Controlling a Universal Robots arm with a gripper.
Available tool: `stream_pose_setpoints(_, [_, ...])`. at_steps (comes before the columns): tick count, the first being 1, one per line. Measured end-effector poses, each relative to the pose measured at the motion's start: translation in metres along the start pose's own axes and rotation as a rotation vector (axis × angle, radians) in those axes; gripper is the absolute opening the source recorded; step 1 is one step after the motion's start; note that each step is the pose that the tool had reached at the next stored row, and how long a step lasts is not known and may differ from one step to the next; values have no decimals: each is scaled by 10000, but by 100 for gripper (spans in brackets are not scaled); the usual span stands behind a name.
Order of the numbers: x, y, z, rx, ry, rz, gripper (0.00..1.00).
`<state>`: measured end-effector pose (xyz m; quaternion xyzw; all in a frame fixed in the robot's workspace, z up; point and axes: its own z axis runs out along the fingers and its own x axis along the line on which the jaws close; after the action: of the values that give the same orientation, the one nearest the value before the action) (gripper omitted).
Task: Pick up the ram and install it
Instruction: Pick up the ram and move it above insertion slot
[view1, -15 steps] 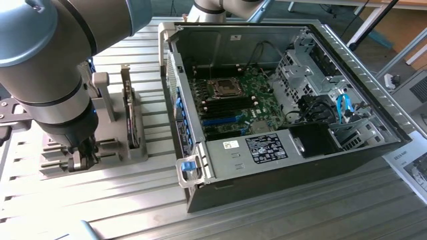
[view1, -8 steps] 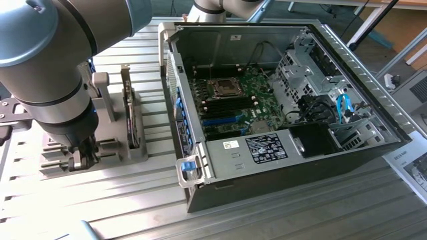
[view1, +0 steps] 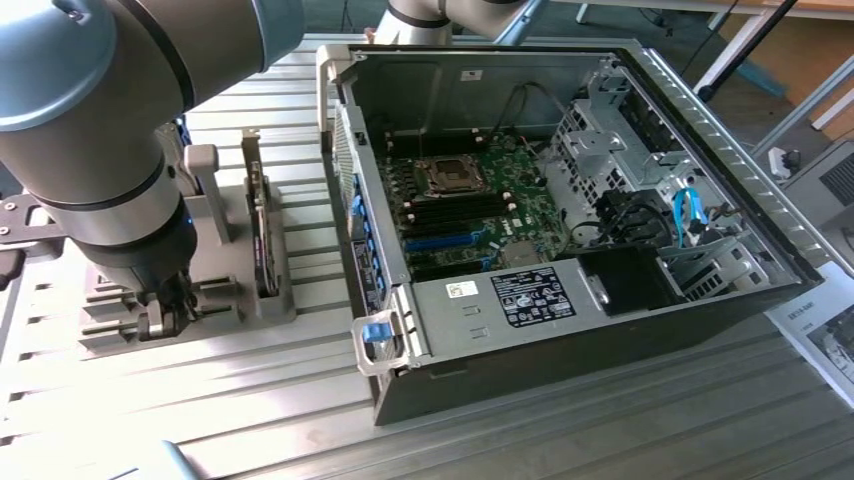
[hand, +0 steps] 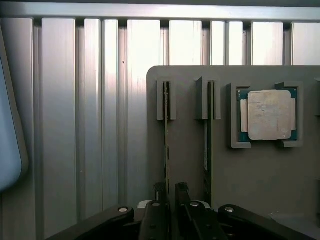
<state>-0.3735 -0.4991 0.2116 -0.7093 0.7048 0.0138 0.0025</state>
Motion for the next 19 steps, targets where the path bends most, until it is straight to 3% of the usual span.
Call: stream_pose_setpoints(19, [27, 0, 3, 1, -1, 0, 22])
